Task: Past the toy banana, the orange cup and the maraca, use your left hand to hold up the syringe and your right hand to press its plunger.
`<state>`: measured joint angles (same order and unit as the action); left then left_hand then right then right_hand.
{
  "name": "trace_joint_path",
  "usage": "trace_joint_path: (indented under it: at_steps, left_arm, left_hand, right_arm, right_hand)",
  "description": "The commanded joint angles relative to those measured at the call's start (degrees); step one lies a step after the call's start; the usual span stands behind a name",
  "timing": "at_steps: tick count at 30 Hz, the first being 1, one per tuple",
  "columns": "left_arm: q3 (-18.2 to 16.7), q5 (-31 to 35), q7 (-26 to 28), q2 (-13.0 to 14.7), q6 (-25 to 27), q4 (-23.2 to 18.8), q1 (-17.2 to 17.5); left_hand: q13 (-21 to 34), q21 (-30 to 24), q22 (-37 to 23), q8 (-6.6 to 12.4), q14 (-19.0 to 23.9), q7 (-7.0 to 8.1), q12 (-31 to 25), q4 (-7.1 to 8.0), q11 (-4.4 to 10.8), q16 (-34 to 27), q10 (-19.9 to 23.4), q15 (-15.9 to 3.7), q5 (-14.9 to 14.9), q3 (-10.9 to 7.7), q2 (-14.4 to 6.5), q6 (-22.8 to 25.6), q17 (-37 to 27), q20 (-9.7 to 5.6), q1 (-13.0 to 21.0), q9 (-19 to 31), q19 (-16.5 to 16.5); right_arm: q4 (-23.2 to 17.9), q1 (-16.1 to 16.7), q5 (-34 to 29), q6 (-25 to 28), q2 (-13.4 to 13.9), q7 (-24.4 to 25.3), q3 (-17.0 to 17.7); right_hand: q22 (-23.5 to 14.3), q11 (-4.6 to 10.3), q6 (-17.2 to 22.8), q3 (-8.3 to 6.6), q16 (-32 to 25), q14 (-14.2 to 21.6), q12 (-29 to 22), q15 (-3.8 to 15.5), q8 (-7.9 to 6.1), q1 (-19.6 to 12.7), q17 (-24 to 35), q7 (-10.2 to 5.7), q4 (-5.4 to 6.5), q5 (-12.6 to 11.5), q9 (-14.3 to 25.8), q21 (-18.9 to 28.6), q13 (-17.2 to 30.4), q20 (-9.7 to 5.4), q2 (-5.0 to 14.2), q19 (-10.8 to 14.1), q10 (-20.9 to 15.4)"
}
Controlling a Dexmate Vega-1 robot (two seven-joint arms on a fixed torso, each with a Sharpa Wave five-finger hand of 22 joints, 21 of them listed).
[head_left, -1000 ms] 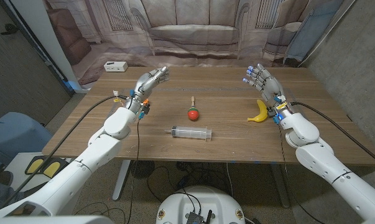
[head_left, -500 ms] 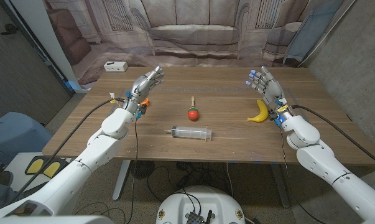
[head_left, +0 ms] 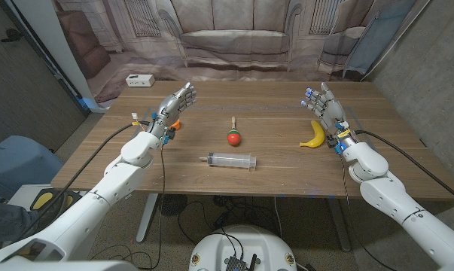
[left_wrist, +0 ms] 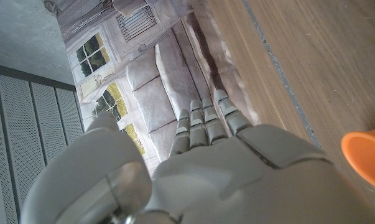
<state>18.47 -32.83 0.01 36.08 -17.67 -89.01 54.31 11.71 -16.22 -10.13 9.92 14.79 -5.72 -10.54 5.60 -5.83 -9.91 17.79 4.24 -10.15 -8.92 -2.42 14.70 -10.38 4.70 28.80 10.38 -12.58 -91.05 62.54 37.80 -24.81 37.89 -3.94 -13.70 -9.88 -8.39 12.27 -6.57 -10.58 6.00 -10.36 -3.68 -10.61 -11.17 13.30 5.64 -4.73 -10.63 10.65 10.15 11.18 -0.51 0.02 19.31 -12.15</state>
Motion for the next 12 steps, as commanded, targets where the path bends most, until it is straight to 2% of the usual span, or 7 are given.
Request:
trace_joint_path:
  at_steps: [1, 12]
  left_arm:
    - [-0.4, -0.4, 1.0, 0.0, -0.7, 0.1, 1.0]
    - [-0.6, -1.2, 0.0, -1.0, -2.8, 2.2, 0.5]
  left_hand:
    - [0.2, 0.2, -0.2, 0.15, -0.4, 0.04, -0.2, -0.13, -0.26, -0.1, -0.4, 0.03, -0.3, 0.11, 0.0, -0.3, -0.1, 0.11, -0.7, 0.1, 0.2]
    - [0.2, 0.4, -0.2, 0.38, -0.4, 0.02, -0.4, -0.17, -0.22, -0.3, -0.4, -0.05, -0.3, 0.18, 0.0, -0.1, -0.1, 0.00, -0.8, 0.1, 0.4]
  right_arm:
    - [1.7, -1.6, 0.9, 0.9, 0.1, -1.8, -0.8]
    - [-0.2, -0.7, 0.6, 1.9, -0.1, 0.2, -1.0]
  right_hand:
    - [0.0, -0.10, 0.1, 0.34, -0.1, -0.6, -0.1, -0.01, -0.12, 0.7, 0.2, 0.31, -0.12, -0.5, 0.0, 0.1, 0.0, -0.01, 0.06, -0.1, 0.4]
    - [0.0, 0.04, 0.1, 0.26, -0.3, -0.4, -0.3, -0.05, -0.18, 0.5, 0.0, 0.39, -0.25, -0.7, 0.0, 0.3, -0.1, 0.10, 0.20, 0.0, 0.3]
